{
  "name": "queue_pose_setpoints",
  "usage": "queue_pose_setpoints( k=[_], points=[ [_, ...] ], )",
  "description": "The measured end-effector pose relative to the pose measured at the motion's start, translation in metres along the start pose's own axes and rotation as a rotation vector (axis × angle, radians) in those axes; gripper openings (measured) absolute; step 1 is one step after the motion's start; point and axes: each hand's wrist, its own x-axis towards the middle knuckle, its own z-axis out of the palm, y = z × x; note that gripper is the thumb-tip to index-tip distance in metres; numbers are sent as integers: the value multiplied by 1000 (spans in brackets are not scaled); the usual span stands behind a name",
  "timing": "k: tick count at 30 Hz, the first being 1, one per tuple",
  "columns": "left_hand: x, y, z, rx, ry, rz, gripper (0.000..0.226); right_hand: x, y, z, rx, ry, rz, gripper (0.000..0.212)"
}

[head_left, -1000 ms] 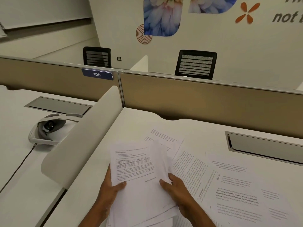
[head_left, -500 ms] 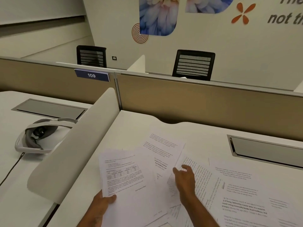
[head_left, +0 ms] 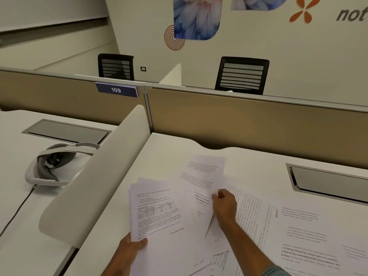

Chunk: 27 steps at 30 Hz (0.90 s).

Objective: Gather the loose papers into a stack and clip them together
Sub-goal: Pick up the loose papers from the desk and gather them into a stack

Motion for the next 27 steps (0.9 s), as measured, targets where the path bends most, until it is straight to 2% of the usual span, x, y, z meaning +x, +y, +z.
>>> queue_pose_setpoints(
  k=[2, 5, 7, 10, 13, 16, 17, 21, 24, 27],
  points=[
    [-5, 1, -4, -68, -13, -20, 47, -7, 2, -7, 1, 67, -101, 23],
    [-10, 1, -18, -179, -61, -66, 63, -5, 7, -29, 42, 70, -175, 16],
    [-17, 0, -23, -234, -83, -54, 58, -4, 12, -50, 61, -73, -141, 20],
    [-31, -1, -17, -273, -121, -51, 48, -15, 13, -77, 137, -390, -1, 19],
    [-42, -3, 1, -289, -143, -58, 76, -30, 13, -86, 145, -587, 91, 18],
    [-45, -8, 16, -294, -126, -16, 114, -44, 17, -86, 149, -638, 152, 22],
    [-45, -11, 20, -299, -124, -5, 121, -48, 19, -86, 152, -649, 171, 23],
    [-56, -16, 26, -307, -163, 42, 117, -66, 27, -85, 133, -734, 193, 22],
    [-61, -18, 28, -196, -151, 104, 125, -78, 28, -86, 133, -802, 195, 22],
    [-62, -18, 31, -144, -201, 76, 129, -81, 27, -86, 122, -868, 181, 22]
  ],
)
